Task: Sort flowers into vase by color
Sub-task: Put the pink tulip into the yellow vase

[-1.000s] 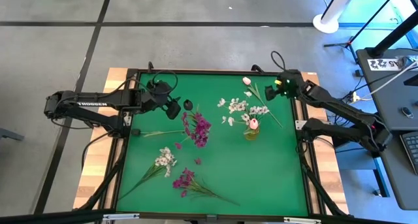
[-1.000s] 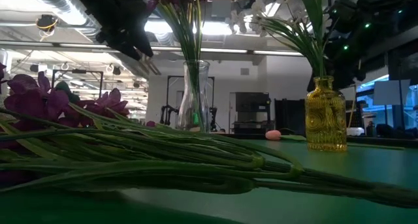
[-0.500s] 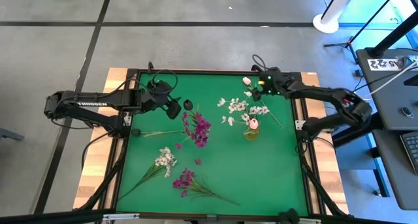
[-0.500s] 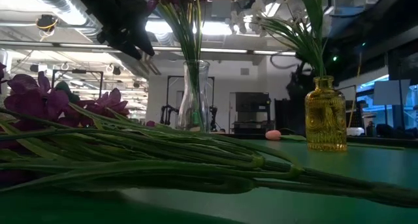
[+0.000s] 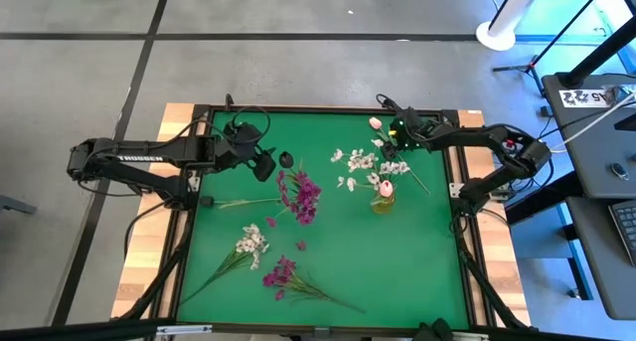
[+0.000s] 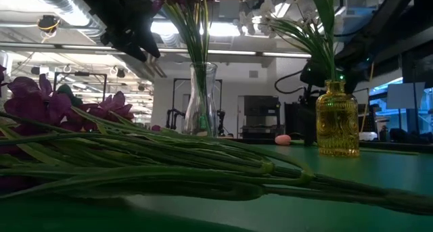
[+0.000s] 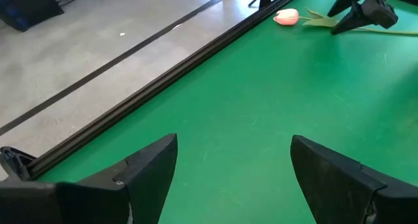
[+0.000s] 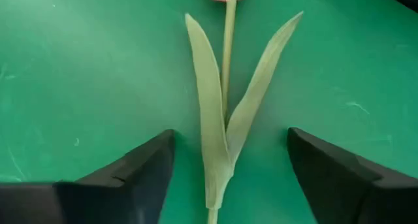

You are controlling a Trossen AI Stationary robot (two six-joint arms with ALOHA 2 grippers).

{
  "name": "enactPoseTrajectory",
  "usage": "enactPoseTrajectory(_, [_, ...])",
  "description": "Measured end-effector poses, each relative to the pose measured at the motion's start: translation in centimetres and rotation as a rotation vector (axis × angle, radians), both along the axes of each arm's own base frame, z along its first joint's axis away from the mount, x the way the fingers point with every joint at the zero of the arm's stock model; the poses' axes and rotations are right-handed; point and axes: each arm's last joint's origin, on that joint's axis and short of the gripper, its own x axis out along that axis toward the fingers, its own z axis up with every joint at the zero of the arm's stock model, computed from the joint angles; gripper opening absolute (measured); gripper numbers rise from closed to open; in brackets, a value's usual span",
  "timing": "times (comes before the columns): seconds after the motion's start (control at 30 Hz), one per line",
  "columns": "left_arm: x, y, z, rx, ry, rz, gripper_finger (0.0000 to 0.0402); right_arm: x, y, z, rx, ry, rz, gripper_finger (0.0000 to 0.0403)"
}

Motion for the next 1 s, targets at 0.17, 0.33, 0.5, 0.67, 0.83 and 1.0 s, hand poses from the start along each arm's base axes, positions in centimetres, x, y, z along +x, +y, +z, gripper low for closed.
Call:
enactPoseTrajectory(0.17, [0.0,0.0,0.0,-0.001,-0.001,0.001,0.0292,0.0,0.1,-0.1,0.030,-0.015,0.030,0.0205])
enactPoseTrajectory(0.33, [0.0,0.0,0.0,-0.001,-0.001,0.001,0.0292,0.0,0.1,-0.1,0.044,-0.009,0.020,0.0123])
enactPoseTrajectory(0.5, [0.0,0.0,0.0,-0.002,-0.002,0.002,0.0292,-0.1,0.2,-0.1,0.050,-0.013,0.024,0.0032])
enactPoseTrajectory(0.67, [0.0,0.0,0.0,-0.002,-0.002,0.002,0.0292,-0.4,0.6,0.7,0.048,-0.032,0.028,0.0019])
enactPoseTrajectory(0.83, [0.0,0.0,0.0,-0.002,-0.002,0.002,0.0292,-1.0,1.2,3.8,-0.040,-0.116,0.030,0.0007])
enactPoseTrajectory(1.0, [0.0,0.0,0.0,-0.002,-0.002,0.002,0.0292,-2.4,2.7,8.2,-0.165,-0.263,0.005,0.0007])
